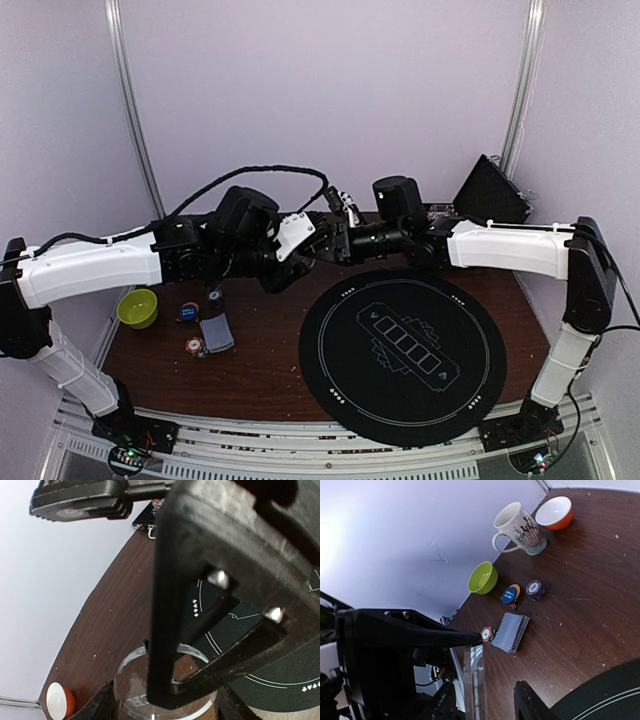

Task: Distribute texas hold em gaming equipment
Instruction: Pass from the left arm to the right, then place the chip case in the dealer area.

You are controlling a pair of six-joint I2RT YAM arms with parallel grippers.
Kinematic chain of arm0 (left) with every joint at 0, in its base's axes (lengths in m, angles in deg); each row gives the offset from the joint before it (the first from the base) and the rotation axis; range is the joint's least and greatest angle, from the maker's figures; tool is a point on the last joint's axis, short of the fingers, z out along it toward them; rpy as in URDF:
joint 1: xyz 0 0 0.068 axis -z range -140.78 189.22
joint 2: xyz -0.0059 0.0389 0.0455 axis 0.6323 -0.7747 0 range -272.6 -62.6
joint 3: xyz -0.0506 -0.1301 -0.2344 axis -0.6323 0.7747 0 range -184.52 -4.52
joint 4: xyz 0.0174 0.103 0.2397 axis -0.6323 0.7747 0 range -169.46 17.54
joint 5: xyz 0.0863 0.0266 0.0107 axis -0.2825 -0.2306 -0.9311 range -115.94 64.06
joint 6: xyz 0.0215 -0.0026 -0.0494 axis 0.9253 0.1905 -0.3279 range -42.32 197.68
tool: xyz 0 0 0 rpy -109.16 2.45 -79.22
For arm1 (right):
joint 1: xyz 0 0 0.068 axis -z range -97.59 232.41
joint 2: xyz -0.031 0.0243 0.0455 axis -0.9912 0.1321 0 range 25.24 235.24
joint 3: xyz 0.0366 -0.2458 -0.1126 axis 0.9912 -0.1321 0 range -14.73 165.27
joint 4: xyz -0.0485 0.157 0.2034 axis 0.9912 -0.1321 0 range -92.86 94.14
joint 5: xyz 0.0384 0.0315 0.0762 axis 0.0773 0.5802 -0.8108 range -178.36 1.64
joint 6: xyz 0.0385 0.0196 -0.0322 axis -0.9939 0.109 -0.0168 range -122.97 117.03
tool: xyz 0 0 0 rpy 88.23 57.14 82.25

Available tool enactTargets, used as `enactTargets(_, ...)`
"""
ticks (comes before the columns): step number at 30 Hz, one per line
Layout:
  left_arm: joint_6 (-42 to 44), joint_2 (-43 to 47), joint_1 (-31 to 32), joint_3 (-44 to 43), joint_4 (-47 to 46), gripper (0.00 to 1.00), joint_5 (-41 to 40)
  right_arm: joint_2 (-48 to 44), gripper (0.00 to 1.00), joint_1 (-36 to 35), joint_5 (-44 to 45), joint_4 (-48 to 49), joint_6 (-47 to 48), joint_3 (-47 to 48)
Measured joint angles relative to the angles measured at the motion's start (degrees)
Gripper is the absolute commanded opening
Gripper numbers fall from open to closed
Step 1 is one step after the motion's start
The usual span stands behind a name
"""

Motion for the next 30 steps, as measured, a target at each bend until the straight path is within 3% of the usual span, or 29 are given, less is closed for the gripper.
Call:
enactTargets(3, 0.00, 0.00, 0.00, 0.00, -0.28, 0.21, -0.02, 0.79, 0.01, -0.28, 0.20, -0.92, 0.26, 0.81)
enactTargets(4, 0.00, 0.00, 0.00, 0.00, -0.26, 0.22, 0.02, 0.81, 0.00, -0.31, 0.24, -1.01, 0.72, 0.92)
enactTargets(5, -0.13, -0.04, 0.00, 0.00, -0.24, 0.31, 0.04, 0.81, 0.00, -0.42, 0.17, -1.38, 1.51, 1.33)
enactTargets(8, -0.20, -0.02, -0.04, 0.00, -0.42, 0.78, 0.24, 0.66, 0.00, -0.33, 0.76, -2.60, 2.54, 1.70)
enactTargets(10, -0.63, -0.09, -0.04, 0.02, -0.79, 0.97, 0.20, 0.39, 0.00, -0.09, 0.66, -3.48, 2.91, 1.81)
enactTargets(15, -5.57, 0.04, -0.92, 0.61, -2.58, 0.98, -0.33, -3.28, 0.00, 6.73, 2.08, -11.50, 4.70, -0.37)
enactTargets(21, -15.04, 0.59, -9.49, 3.26, -4.20, 0.98, 2.95, -14.01, 0.00, 25.46, 5.79, -22.86, 6.82, -16.65)
enactTargets(25, -19.30, 1.97, -15.28, 6.84, -4.76, 0.98, 2.99, -17.92, 0.00, 34.99, 5.60, -25.46, 7.08, -25.57)
enactTargets(30, -21.18, 2.29, -17.07, 7.45, -5.05, 0.98, 2.75, -18.21, 0.00, 42.62, 4.92, -24.41, 6.23, -33.09)
